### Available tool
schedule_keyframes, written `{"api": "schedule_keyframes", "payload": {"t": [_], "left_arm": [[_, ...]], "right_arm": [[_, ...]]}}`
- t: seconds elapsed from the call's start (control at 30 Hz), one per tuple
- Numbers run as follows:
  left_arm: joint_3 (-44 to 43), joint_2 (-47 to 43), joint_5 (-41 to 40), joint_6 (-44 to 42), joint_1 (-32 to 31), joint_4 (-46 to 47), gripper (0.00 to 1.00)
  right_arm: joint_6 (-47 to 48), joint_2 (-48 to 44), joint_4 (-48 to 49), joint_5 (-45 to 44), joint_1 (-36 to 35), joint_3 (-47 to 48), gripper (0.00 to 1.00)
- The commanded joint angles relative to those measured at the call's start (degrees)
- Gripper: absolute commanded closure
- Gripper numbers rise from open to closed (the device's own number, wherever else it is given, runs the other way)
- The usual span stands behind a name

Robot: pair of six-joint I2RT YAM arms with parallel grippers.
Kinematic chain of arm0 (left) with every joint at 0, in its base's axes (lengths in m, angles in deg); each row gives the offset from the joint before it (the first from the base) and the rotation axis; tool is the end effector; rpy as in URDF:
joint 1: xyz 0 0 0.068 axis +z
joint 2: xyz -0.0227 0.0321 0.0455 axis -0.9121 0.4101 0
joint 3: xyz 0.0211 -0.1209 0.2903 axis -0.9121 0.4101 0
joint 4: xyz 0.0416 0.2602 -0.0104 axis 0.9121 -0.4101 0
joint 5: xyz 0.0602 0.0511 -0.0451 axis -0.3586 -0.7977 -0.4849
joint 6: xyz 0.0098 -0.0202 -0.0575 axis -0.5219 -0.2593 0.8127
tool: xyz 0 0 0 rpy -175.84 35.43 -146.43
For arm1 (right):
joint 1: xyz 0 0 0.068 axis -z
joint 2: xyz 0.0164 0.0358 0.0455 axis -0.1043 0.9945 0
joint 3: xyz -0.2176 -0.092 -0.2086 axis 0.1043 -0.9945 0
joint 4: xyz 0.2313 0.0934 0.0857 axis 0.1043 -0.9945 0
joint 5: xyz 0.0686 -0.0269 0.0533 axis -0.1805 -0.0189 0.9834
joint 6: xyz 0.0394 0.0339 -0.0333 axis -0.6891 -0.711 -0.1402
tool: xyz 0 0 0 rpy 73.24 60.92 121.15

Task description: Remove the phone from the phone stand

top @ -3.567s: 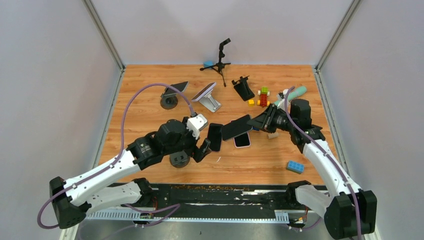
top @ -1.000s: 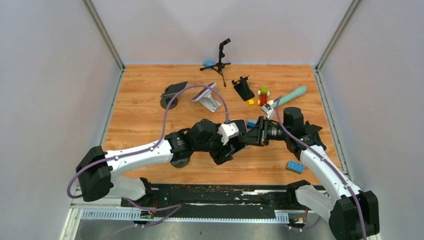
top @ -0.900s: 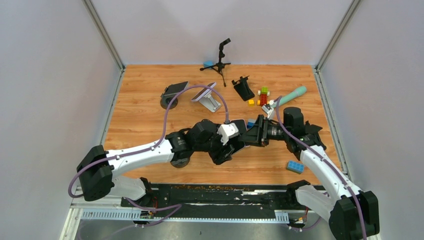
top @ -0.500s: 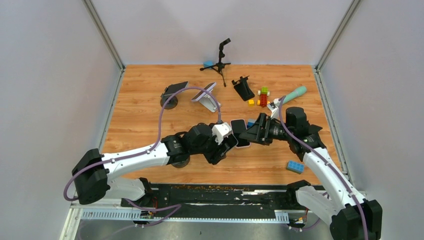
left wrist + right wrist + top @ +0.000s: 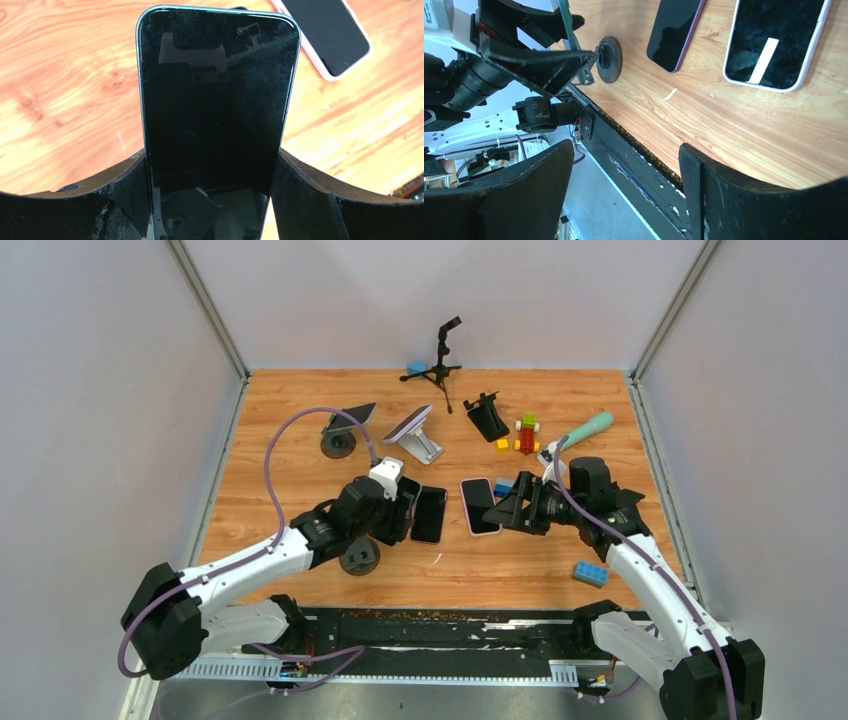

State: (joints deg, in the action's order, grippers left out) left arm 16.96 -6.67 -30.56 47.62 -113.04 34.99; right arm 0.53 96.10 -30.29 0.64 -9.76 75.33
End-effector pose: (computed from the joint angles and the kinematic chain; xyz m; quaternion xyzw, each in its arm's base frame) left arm 0.1616 -0.1645 0.2633 0.1775 0.8723 -0.1910 0.4136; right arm 0.1598 0.0762 0.2842 -0.0045 0.8654 0.4479 0.2244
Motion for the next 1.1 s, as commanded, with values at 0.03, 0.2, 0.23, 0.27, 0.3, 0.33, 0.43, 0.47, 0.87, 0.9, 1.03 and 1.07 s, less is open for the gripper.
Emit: {"api": "schedule_keyframes", "payload": {"t": [0.03, 0.2, 0.23, 0.27, 0.3, 0.33, 0.43, 0.47, 0.87, 0.9, 1.03, 1.07], "left_arm": [[1.0, -2.9, -3.7, 6.2, 4.3, 3.8, 1.00], [2.1, -2.0, -3.1, 8.5, 7.8, 6.1, 1.00], [2.2, -1.6, -3.4, 8.9, 8.2, 6.3, 1.00], [2.2, -1.4, -4.5, 9.5, 8.3, 6.6, 1.00], [2.2, -1.0, -5.0, 9.6, 8.6, 6.8, 1.00], [2.2, -0.8, -5.9, 9.8, 8.7, 7.1, 1.00], [1.1, 1.2, -8.0, 9.8, 9.5, 6.6, 1.00], [0.3, 2.4, -8.2, 9.7, 9.7, 6.4, 1.00], [-7.5, 14.2, -0.7, 10.2, 11.3, 7.4, 1.00], [-7.7, 14.2, -0.5, 10.6, 11.3, 7.1, 1.00], [-6.5, 10.6, -2.5, 11.6, 11.4, 5.6, 1.00], [-6.2, 9.8, -3.3, 12.1, 11.4, 5.0, 1.00]], "right_arm": [[1.6, -0.2, -0.7, -2.1, -0.3, 2.3, 0.23], [1.6, -0.3, -1.1, -3.1, -0.3, 1.9, 0.23], [1.5, -0.2, -1.3, -3.3, -0.3, 1.9, 0.23], [1.6, -0.1, -1.3, -3.4, -0.3, 1.9, 0.23], [1.6, 0.1, -1.4, -3.5, -0.2, 2.0, 0.23], [1.7, 0.2, -1.6, -3.6, -0.3, 2.1, 0.23], [1.7, 0.5, -1.8, -4.4, -0.3, 2.1, 0.23], [1.7, 0.6, -1.8, -4.7, -0.3, 2.0, 0.23], [1.9, 0.7, -2.3, -5.2, -0.3, 0.7, 0.23], [2.1, 0.6, -2.4, -5.4, -0.3, 0.6, 0.23], [2.5, -0.2, -3.0, -5.9, -0.2, -0.2, 0.23], [2.5, -0.4, -3.0, -6.1, -0.2, -0.5, 0.23]]}}
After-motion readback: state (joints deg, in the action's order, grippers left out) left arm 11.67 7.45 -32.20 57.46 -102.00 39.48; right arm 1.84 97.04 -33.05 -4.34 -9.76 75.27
